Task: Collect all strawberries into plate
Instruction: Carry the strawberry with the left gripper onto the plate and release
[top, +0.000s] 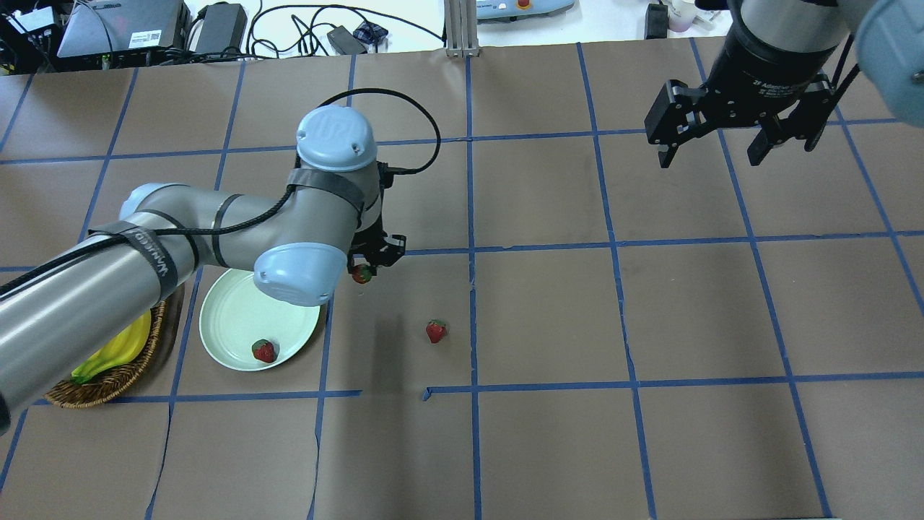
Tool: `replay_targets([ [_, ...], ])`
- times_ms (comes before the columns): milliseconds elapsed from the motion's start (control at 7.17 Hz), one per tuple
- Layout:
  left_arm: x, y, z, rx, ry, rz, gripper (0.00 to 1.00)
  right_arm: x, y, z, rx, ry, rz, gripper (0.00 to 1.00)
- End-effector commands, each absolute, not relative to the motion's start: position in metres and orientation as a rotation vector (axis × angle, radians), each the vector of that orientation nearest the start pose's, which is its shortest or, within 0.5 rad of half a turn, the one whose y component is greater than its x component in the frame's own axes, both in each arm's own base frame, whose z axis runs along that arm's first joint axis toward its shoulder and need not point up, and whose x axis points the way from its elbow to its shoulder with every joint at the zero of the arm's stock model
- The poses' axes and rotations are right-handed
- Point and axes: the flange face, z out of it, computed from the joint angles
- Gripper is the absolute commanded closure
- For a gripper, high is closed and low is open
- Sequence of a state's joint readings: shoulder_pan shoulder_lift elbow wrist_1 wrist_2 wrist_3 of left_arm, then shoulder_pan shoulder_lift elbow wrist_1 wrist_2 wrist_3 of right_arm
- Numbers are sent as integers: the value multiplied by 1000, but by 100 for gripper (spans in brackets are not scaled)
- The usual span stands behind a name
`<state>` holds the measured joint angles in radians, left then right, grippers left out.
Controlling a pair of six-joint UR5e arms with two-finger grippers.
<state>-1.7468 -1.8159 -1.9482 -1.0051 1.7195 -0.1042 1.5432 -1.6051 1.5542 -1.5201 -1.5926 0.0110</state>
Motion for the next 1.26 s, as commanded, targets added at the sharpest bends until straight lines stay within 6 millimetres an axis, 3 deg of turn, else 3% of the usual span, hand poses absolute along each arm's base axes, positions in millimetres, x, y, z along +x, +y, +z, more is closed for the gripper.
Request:
replay_targets([
  [0, -124, -458, 220, 199, 2962, 187, 85, 118, -480, 507, 63, 3162, 3, 0],
  [279, -60, -458, 204, 228, 2985, 272, 83, 118, -481, 507, 63, 3162, 0, 0],
  [418, -55, -456, 200, 197, 2996, 285, 70, 118, -480, 507, 63, 3162, 3, 0],
  [558, -60, -452, 195, 162, 2996, 300, 24, 118, -481, 507, 63, 3162, 0, 0],
  [697, -69, -455, 199, 139, 2994, 272, 13, 118, -480, 507, 63, 3161, 3, 0],
  [837, -105, -457, 209, 150, 2978, 210, 11, 118, -480, 507, 61, 3158, 3, 0],
  [1116, -203, -460, 236, 83, 2978, 53, 11, 118, -480, 507, 61, 3158, 5, 0],
])
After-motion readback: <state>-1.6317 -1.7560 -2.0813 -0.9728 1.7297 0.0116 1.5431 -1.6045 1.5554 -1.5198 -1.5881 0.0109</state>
